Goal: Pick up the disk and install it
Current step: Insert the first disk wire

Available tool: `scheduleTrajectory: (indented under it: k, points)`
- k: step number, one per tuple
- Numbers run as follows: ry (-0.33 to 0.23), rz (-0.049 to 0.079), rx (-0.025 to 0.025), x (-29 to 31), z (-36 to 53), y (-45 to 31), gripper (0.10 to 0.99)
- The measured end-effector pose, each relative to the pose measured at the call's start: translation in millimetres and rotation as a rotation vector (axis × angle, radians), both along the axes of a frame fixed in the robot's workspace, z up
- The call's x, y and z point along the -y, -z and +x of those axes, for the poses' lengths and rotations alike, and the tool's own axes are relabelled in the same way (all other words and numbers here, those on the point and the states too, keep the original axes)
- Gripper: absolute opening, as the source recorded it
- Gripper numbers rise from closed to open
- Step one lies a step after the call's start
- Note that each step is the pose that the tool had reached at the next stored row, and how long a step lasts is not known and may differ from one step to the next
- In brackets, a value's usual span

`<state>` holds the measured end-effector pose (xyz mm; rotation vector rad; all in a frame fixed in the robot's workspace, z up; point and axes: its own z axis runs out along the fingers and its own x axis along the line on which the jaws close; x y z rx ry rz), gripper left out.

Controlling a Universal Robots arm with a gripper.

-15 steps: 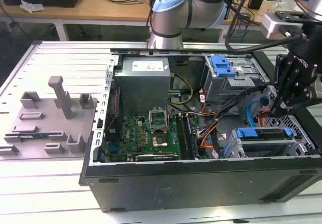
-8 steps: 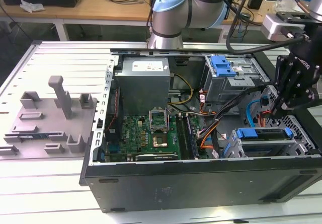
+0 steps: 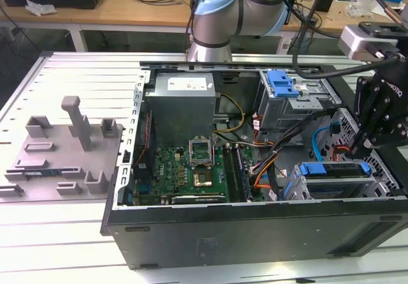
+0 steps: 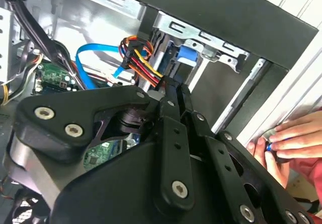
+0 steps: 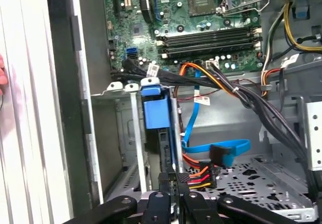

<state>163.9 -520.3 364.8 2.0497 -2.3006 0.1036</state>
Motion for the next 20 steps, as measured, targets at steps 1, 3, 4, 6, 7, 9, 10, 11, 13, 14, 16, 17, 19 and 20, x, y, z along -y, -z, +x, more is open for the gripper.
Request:
scheduleTrajectory:
  k: [1,3,4,6,7,9,10,11,13,14,16,17,19,20]
  points:
    - [-0.009,0.0,0.0,0.2,0.0,0.1,0.165]
    - [-0.03,0.032,0.0039,0.7,-0.1,0.2,0.165]
    - [-0.031,0.046,0.0045,2.3,0.0,0.2,0.165]
    - [-0.03,0.05,0.0047,4.3,-0.1,0.4,0.165]
    - [-0.03,0.05,0.0046,4.4,-0.1,0.4,0.165]
    - [-0.03,0.05,0.0046,4.4,-0.1,0.4,0.165]
    - [-0.03,0.05,0.0046,4.4,-0.1,0.4,0.165]
    - [-0.031,0.05,0.0046,4.7,-0.1,0.4,0.165]
    - [-0.03,0.053,0.0047,7.2,0.4,0.4,0.165]
    - [-0.03,0.057,0.0048,8.3,0.5,0.4,0.165]
    - [-0.03,0.075,0.0051,10.2,0.7,0.5,0.165]
    - [-0.03,0.093,0.0054,11.3,0.7,0.4,0.165]
    - [-0.03,0.098,0.0056,11.9,0.6,0.5,0.165]
    - [-0.03,0.098,0.0056,11.9,0.6,0.4,0.165]
